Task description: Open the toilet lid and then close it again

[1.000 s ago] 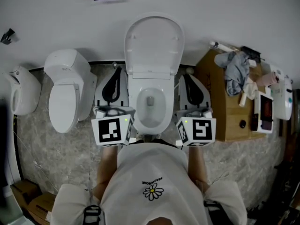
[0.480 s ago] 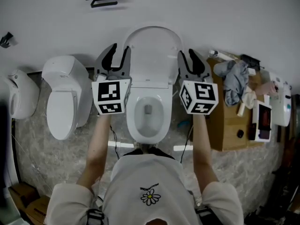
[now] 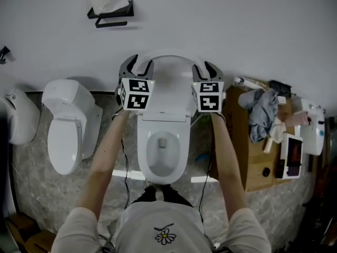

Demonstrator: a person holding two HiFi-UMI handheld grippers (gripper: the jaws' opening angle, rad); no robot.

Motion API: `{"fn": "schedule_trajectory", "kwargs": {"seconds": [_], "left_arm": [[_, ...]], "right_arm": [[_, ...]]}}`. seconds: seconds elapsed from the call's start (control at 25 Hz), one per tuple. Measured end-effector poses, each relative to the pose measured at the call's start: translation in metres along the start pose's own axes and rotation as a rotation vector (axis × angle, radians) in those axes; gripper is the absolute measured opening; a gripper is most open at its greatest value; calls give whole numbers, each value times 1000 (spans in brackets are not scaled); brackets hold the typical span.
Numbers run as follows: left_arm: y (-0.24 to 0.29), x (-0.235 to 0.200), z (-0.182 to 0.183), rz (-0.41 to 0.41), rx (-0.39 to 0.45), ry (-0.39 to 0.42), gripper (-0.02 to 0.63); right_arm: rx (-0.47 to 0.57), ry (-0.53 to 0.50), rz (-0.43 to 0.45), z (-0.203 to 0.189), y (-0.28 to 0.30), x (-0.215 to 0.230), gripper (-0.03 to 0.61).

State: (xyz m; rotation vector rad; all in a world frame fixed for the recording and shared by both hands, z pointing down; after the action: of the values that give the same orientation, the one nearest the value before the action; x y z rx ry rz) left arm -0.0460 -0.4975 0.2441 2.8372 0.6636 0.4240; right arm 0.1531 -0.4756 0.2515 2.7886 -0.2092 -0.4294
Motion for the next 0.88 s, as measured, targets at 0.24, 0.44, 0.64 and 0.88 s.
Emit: {"fn": "schedule_trajectory", "kwargs": {"seconds": [0.24, 0.44, 0.64, 0.88], "left_arm": [[49, 4, -35, -44, -122, 51, 222], [66, 7, -50, -67, -156, 15, 218], [61, 7, -49, -59, -128, -23, 210], [50, 10, -48, -56, -108, -29, 184]], "right_arm": [[-91, -29, 22, -23, 42, -9, 163], [-131, -49, -29, -34, 57, -4, 120], [-119, -39, -34, -33, 54, -1, 92], [-107, -7, -53, -36, 41, -2, 95]]}}
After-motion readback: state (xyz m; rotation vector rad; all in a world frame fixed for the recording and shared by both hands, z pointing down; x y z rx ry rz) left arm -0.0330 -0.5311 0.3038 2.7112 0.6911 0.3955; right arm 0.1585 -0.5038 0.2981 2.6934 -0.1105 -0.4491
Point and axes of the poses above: the fingertips, and each gripper's own axes: y forward along the fingers, x to its right, z out of its top, the point moved 1 cm from there along -y, backward along the fingers, and after that the axes turned 4 degrees about -z, right-handed, at the moved point
